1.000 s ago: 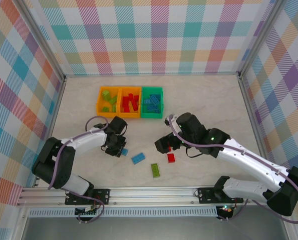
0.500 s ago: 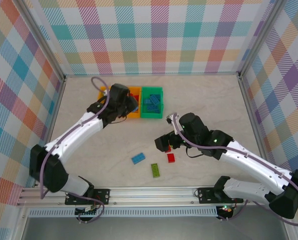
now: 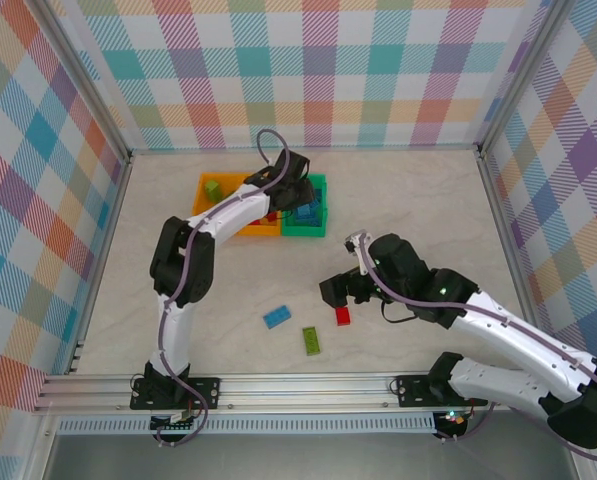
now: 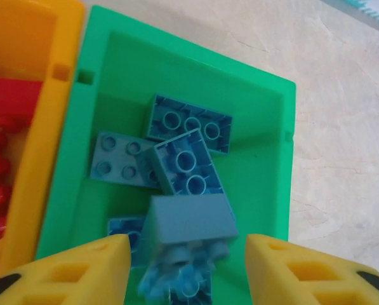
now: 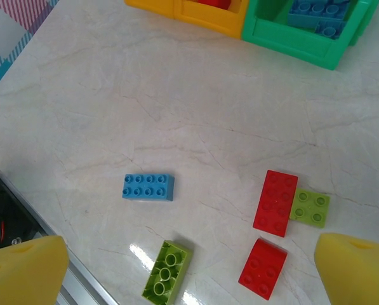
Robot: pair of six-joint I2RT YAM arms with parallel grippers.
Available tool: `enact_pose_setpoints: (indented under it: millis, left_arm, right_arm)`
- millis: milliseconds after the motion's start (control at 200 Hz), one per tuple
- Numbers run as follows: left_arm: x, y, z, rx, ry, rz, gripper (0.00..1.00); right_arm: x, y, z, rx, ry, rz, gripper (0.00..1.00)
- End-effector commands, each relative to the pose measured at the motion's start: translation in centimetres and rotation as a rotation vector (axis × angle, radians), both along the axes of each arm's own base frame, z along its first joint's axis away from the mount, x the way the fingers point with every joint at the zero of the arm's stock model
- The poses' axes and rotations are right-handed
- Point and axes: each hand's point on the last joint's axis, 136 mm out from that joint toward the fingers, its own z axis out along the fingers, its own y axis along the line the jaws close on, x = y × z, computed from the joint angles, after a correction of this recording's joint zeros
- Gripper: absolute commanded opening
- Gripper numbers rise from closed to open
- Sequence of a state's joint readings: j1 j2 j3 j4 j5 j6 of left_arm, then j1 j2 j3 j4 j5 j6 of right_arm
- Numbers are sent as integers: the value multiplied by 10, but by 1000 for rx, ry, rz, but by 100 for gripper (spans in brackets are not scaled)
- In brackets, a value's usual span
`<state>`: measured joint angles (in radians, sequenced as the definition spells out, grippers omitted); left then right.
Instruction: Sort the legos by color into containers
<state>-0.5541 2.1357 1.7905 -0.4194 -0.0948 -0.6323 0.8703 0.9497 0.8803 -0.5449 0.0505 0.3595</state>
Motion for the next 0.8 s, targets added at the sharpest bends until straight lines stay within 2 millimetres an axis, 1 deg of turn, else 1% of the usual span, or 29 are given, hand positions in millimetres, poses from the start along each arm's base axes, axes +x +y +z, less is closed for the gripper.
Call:
enact_pose_setpoints:
  millis: [0, 50, 125, 225, 240, 370, 450, 530, 570, 680, 770, 800]
  left_arm:
    - [4, -8, 27, -28, -41, -23, 61]
    - [2, -9, 31, -37, -39, -29, 65]
    - [-6, -9, 44, -50, -44, -43, 65]
    - [-24, -6, 69, -60, -73, -67, 65]
    - [-28, -5, 76, -64, -83, -71, 65]
    - [-68, 7, 109, -48, -145, -127, 66]
    - [-97, 15, 124, -23, -183, -190, 66]
    - [-125, 28, 136, 17, -232, -246, 66]
    - [-140, 35, 141, 44, -261, -278, 66]
    - [-174, 56, 157, 126, -354, -356, 68]
    - [-202, 72, 165, 182, -408, -439, 73]
    - [-210, 77, 164, 203, -421, -466, 75]
  right_arm:
    - [1, -8, -8, -25, 4, -38, 100]
    - [3, -10, -10, -34, 1, -56, 100]
    - [6, -11, -13, -43, -1, -74, 100]
    - [10, -12, -20, -50, 7, -101, 100]
    - [11, -12, -22, -53, 11, -107, 100]
    - [16, -13, -37, -84, 45, -151, 100]
    - [19, -13, -47, -110, 74, -178, 100]
    - [22, -11, -56, -125, 108, -205, 100]
    - [24, -9, -61, -130, 130, -224, 96]
    - [25, 1, -77, -110, 206, -254, 80]
    - [26, 5, -98, -128, 268, -291, 75]
    - [27, 5, -105, -145, 285, -303, 74]
